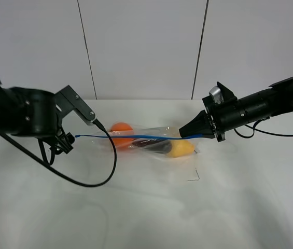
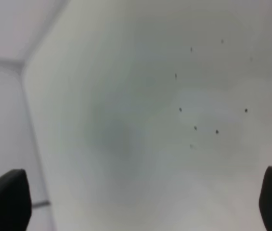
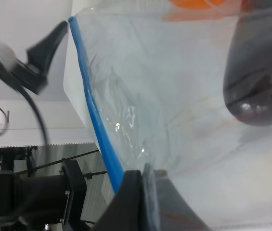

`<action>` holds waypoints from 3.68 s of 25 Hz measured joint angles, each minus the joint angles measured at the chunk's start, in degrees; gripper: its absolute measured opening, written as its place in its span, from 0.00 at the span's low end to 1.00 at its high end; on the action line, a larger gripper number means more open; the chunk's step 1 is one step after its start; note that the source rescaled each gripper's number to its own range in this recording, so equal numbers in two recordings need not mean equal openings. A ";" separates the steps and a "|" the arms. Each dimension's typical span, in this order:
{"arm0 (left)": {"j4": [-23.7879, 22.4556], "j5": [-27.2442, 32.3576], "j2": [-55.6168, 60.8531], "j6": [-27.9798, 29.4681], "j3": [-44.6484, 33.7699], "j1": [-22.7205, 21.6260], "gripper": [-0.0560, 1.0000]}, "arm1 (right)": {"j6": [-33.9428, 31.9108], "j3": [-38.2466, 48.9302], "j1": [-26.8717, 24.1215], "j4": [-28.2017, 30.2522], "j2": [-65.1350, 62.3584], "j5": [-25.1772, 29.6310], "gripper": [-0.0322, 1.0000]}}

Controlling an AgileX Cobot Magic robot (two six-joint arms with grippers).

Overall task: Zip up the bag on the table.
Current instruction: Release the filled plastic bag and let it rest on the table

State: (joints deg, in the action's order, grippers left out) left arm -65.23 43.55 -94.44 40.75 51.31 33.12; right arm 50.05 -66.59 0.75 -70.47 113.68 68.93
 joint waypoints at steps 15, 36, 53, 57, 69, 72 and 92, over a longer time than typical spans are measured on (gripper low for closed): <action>35.79 -1.64 8.86 -22.84 4.26 -25.71 0.99 | 0.43 0.00 0.00 0.32 0.00 0.00 0.03; 52.60 8.37 21.17 -36.57 4.85 -36.74 0.99 | 1.45 0.00 0.00 1.71 0.00 0.05 0.03; 54.43 7.41 67.06 -33.87 -14.00 -36.81 0.99 | 1.52 0.00 0.00 1.71 0.00 0.05 0.03; 54.54 7.77 78.21 -33.87 -15.88 -36.81 0.99 | 1.52 0.00 0.00 1.71 0.00 0.05 0.03; 56.84 15.54 94.56 -35.06 -19.78 -36.81 0.99 | 1.52 0.00 0.00 1.77 0.00 0.05 0.03; 57.02 16.38 94.74 -35.18 -20.30 -36.81 0.99 | 1.52 0.00 0.00 1.77 0.00 0.05 0.03; 57.55 17.19 94.86 -35.93 -23.02 -36.81 0.98 | 1.76 0.00 0.00 1.93 0.00 0.05 0.03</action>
State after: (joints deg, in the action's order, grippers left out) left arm -7.68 60.74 0.42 4.82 28.29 -3.69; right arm 51.80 -66.59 0.75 -68.54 113.68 68.98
